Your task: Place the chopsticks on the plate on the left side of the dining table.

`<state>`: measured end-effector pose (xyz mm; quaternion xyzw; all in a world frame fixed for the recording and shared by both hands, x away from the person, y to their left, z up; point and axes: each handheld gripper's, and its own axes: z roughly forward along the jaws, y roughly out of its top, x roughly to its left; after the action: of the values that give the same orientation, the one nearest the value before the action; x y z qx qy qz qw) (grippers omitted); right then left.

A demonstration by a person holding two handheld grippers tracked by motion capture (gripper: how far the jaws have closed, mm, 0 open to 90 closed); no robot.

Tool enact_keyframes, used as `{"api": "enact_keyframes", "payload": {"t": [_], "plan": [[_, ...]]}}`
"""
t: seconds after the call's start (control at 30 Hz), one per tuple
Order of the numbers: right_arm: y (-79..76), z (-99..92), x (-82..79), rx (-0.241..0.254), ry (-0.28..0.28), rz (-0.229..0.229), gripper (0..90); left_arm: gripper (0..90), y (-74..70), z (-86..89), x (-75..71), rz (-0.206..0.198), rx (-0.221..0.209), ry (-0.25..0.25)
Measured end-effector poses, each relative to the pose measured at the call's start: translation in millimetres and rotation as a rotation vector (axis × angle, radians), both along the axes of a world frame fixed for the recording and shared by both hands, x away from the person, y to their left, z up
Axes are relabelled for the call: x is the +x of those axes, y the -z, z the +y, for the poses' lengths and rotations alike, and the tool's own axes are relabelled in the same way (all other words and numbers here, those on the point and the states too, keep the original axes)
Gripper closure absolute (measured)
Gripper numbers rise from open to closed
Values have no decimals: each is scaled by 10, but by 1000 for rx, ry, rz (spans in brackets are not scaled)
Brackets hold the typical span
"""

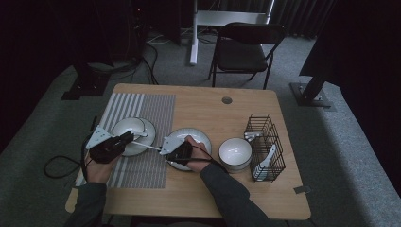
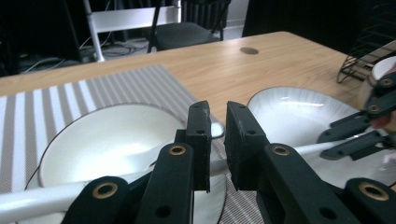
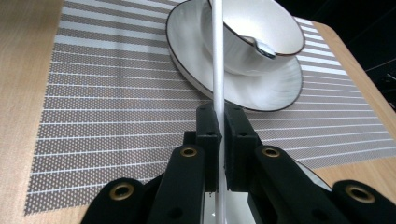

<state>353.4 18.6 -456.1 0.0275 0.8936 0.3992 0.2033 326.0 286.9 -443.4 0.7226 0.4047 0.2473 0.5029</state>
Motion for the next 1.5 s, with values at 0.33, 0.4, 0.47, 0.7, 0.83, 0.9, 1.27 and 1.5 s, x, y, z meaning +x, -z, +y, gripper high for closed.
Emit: {"api": "enact_keyframes", "payload": {"t": [0.33,0.4,0.47,0.7,0.83,0.9,1.27,1.5], "plan": [[4,206,91,-43,9,2,864,775,27,46,-45,3,3,-12],[8,250,111,-50,5,2,864,772,44,69,-61,6,-4,-17],[19,296,132,-57,2,4,864,762,57,90,-80,7,-10,-22],[136,465,178,-101,-8,20,864,751,98,156,-126,12,-14,-30],[179,529,194,-125,-15,19,863,751,166,196,-149,32,-2,-42],[188,542,199,-133,-16,18,863,751,198,209,-159,40,2,-46],[247,609,231,-175,-15,14,863,765,418,240,-181,95,27,-64],[262,601,247,-192,-5,-8,861,789,494,187,-136,119,47,-64]]}}
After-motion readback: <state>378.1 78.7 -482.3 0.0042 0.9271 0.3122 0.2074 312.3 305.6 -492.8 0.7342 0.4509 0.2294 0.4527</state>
